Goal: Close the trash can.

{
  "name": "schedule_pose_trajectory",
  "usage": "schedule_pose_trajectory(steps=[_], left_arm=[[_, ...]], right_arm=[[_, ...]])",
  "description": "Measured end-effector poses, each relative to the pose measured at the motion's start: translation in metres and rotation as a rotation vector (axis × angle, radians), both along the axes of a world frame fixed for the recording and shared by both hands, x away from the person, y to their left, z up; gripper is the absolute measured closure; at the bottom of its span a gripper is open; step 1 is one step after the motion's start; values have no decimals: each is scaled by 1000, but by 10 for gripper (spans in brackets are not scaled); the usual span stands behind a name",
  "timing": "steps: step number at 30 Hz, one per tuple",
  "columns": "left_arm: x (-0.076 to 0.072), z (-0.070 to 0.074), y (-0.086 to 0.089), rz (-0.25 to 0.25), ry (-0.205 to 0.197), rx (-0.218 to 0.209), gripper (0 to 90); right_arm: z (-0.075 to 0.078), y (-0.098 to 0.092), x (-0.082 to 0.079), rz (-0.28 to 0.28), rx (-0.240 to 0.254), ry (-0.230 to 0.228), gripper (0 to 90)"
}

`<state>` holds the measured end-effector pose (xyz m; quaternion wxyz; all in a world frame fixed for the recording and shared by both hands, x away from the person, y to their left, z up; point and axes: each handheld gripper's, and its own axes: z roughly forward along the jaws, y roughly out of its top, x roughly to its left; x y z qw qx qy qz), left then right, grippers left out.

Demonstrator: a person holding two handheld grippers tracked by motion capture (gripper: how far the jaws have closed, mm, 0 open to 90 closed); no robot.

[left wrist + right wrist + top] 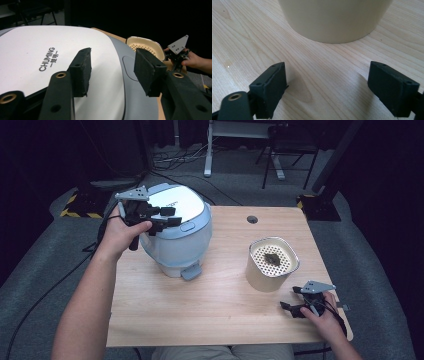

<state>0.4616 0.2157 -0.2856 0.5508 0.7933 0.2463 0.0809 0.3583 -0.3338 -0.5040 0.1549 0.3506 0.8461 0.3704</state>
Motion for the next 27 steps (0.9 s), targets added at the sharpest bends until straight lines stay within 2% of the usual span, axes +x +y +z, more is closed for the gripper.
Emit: schedule_pose_trajectory(steps=[3,11,15,19,20,27], left_arm=[[2,1,0,20,-1,8,553],[0,2,-4,69,-41,58,662],[-2,4,-8,89,-63,108,682],[-4,10,-16,117,-72,179,692],[-4,9,-18,122,-87,210,701],[-3,8,-19,125,-85,194,695]], right_arm=[[0,0,0,1,0,0,159],[0,0,0,7,1,0,159],[0,0,0,12,-1,-1,159],[0,1,0,14,-2,-1,158],[0,1,0,15,-1,-1,158],[0,1,0,18,-3,0,157]])
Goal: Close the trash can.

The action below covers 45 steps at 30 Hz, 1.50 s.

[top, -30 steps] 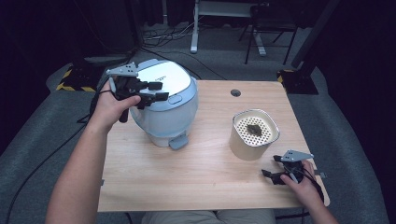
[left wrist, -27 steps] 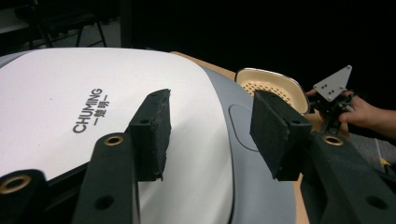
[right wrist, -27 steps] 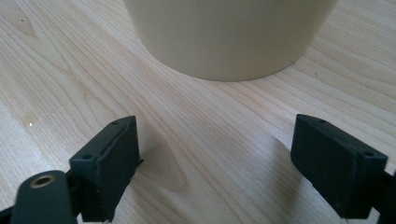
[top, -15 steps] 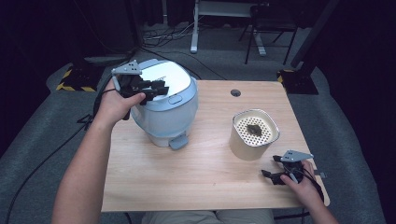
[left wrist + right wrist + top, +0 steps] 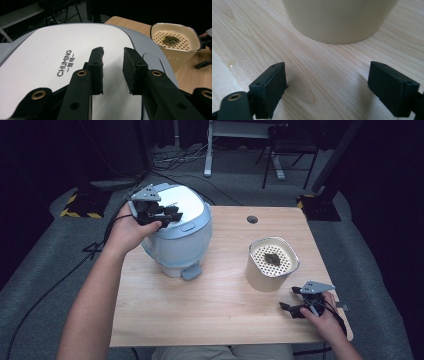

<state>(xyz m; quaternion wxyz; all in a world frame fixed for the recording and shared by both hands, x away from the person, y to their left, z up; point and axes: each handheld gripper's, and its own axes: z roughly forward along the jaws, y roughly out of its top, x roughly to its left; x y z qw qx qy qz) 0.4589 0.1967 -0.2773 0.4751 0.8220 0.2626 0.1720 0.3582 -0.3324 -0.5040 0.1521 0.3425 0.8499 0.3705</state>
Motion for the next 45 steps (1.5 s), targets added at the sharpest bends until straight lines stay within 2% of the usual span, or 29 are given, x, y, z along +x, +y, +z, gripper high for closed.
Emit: schedule_pose_trajectory(steps=[1,4,5,7,10,12,15,21,27,30,31,36,40,45], left_arm=[[0,0,0,9,-8,6,658],[-1,-1,-2,45,-13,5,452],[-2,0,-1,49,-16,10,420],[-7,1,-2,46,-16,-9,372],[-18,5,-1,12,-19,-57,359],[-27,7,-1,-12,-23,-70,353],[-46,10,-2,-66,-27,-107,346],[-77,6,-6,-130,-26,-138,337],[-98,-16,-12,-162,-12,-134,319],[-103,-28,-12,-164,-6,-151,313],[-104,-34,-13,-162,-6,-143,312],[-110,-53,-14,-144,-6,-133,293],[-111,-68,-13,-119,5,-125,282],[-114,-93,-16,-99,29,-116,281]], right_arm=[[0,0,0,0,0,0,157],[0,0,0,1,2,0,157],[0,0,0,2,3,0,157],[0,0,0,2,1,0,157],[0,1,0,3,1,1,157],[0,1,1,4,2,0,156],[0,2,1,5,0,0,155],[0,2,1,7,0,1,155],[0,2,0,6,3,1,155],[0,2,0,6,1,0,156],[0,2,0,6,1,0,155],[0,2,0,6,1,0,155],[0,2,0,6,1,1,155],[0,2,0,7,1,1,155]])
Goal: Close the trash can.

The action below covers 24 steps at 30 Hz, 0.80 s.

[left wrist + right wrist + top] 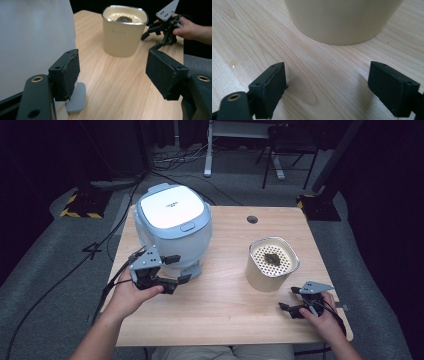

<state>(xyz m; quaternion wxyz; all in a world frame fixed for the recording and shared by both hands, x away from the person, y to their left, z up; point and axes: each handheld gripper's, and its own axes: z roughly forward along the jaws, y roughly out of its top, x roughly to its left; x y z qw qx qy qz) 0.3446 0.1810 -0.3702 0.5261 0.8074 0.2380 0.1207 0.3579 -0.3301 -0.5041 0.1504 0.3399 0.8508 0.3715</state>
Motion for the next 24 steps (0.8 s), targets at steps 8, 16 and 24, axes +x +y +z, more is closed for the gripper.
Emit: schedule_pose_trajectory(steps=[8,16,24], left_arm=[[-2,-46,-10,31,20,24,283],[-1,-91,-19,51,89,70,282],[3,-126,-23,109,181,214,282]], right_arm=[[0,0,0,0,-1,-1,155],[0,0,0,2,0,-1,155],[0,0,-1,4,-1,-1,155]])
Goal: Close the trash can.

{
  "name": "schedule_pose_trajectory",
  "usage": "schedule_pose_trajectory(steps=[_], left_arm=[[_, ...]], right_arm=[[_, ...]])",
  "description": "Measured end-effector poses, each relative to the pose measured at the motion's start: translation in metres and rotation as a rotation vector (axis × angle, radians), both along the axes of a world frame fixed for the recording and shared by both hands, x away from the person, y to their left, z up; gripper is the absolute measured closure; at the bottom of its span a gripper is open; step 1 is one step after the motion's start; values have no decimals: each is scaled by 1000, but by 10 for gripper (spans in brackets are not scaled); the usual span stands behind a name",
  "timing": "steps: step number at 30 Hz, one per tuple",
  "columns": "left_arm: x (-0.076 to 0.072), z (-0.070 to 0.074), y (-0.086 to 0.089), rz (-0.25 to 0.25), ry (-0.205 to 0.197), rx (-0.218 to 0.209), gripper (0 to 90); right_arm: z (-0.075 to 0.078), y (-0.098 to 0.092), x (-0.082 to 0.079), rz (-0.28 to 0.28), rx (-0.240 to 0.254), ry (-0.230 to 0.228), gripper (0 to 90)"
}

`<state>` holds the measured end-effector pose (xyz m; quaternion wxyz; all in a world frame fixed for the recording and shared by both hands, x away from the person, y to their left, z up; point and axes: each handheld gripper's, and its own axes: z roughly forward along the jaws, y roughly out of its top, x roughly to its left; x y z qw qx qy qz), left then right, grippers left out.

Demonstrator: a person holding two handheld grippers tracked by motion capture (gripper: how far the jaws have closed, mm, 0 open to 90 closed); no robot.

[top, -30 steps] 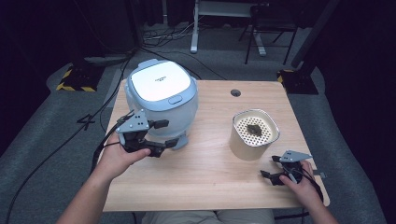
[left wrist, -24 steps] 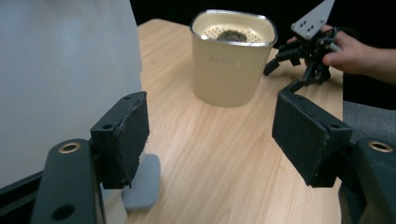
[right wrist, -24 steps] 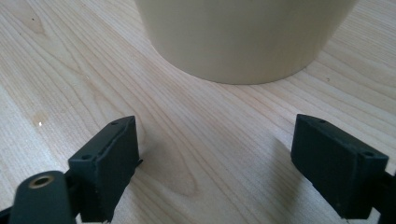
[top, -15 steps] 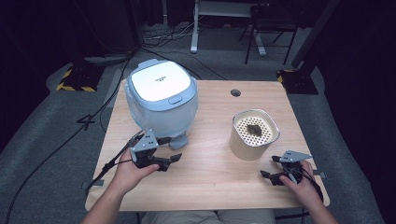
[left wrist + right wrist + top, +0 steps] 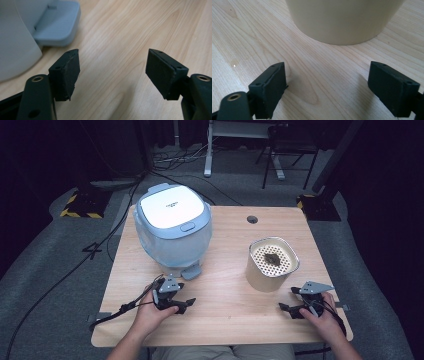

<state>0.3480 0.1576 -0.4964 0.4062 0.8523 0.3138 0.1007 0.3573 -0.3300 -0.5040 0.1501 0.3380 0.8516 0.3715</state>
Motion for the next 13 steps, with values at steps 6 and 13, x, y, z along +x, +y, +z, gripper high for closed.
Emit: schedule_pose_trajectory(steps=[6,13], left_arm=[[1,-6,-2,23,16,86,264],[1,-7,-3,38,7,108,229]], right_arm=[[0,0,0,1,0,0,155],[0,0,0,1,0,0,155]])
